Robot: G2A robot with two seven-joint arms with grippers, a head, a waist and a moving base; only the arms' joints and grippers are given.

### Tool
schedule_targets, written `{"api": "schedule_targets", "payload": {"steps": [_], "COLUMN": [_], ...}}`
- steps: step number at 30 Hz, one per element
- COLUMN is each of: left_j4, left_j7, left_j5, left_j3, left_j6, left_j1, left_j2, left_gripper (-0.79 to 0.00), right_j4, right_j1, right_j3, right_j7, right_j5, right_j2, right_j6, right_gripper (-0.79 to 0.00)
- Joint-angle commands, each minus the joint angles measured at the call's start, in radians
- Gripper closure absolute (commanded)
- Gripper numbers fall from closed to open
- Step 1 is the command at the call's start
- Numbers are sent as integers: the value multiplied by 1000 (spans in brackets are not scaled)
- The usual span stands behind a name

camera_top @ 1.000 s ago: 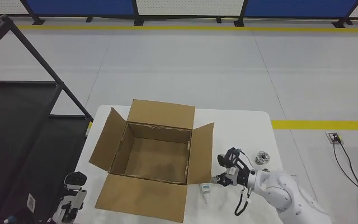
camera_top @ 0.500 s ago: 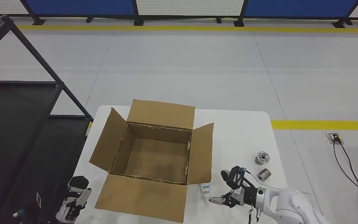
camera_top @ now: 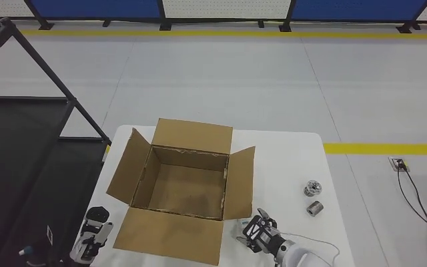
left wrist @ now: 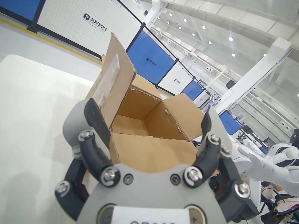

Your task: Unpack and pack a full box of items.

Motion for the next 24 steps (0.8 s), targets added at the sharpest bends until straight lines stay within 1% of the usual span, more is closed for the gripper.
{"api": "schedule_targets", "payload": {"steps": [1,2,6,9,10,12,13,15,17,20,22,24], "left_j4": [-3,-3,-2,-3,-2,-2,-2,0,0,0,-1,-3], "left_j7": [-1,-1,0,1,1,3,4,6,7,11,13,17], "left_j5": [3,5,6,8,9,11,11,11,12,15,15,14], "left_j3": [2,2,4,5,5,5,5,3,2,2,1,-2], "left_j6": [-2,-2,-4,-8,-8,-10,-10,-10,-10,-11,-15,-20], "left_j1": [0,0,-1,-3,-3,-3,-3,-3,-3,-3,-2,-1], "left_j2": [0,0,-1,-1,-1,-1,-1,-1,-1,-1,-2,-2], "left_gripper": [-785,-785,-785,-785,-785,-785,-785,-785,-785,-785,-785,-785], "right_j4": [21,30,76,101,112,128,135,142,147,150,153,149], "right_j1": [8,14,38,55,59,66,69,69,69,66,66,65], "right_j3": [-35,-52,-110,-134,-137,-139,-140,-138,-132,-120,-113,-106], "right_j7": [9,9,13,8,4,-4,-8,-20,-28,-26,-13,-2], "right_j5": [-37,-51,-105,-102,-96,-81,-80,-69,-70,-66,-74,-80], "right_j2": [-13,-21,-47,-63,-68,-75,-78,-83,-86,-90,-92,-94], "right_j6": [77,107,177,192,194,187,185,180,178,180,188,192], "right_gripper": [-785,-785,-785,-785,-763,-465,-357,-243,-148,-43,-6,-6]}}
